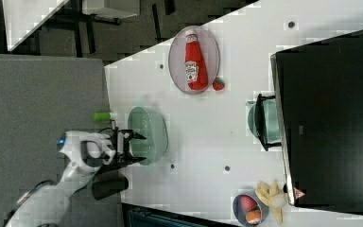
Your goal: Drag strainer right to left.
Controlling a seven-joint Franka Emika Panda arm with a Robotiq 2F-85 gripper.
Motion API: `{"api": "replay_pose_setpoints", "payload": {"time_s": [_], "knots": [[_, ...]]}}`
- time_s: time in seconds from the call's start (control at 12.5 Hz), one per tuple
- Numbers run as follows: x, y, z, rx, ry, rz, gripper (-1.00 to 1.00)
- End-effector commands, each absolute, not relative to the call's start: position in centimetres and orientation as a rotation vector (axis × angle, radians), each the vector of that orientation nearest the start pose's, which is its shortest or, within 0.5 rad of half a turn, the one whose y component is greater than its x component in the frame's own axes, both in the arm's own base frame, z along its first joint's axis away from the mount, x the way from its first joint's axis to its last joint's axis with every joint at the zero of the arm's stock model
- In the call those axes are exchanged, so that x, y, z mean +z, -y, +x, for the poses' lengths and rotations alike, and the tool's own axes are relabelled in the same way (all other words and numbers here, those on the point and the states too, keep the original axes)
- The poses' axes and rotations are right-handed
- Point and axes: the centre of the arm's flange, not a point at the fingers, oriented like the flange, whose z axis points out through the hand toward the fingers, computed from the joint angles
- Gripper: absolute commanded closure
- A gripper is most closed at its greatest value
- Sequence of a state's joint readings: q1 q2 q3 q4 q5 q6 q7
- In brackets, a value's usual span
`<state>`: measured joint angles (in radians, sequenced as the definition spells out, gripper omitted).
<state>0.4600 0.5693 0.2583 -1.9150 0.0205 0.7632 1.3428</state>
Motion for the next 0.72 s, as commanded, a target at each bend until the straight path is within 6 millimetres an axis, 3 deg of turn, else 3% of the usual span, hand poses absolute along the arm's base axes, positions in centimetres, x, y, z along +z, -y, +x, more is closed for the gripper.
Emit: {"api": "replay_pose_setpoints", "payload": {"time_s": [0.08, 0.32, 0.48, 0.72], "knots": [[34.1, -36.7, 50.4, 0.161, -1.763, -2.575, -1.00], [44.0, -29.4, 51.1, 0.097, -1.550, -2.735, -1.00], [49.9, -22.5, 51.5, 0.063, -1.447, -2.783, -1.00], [55.7, -11.7, 51.2, 0.053, -1.369, -2.802, -1.00]]}}
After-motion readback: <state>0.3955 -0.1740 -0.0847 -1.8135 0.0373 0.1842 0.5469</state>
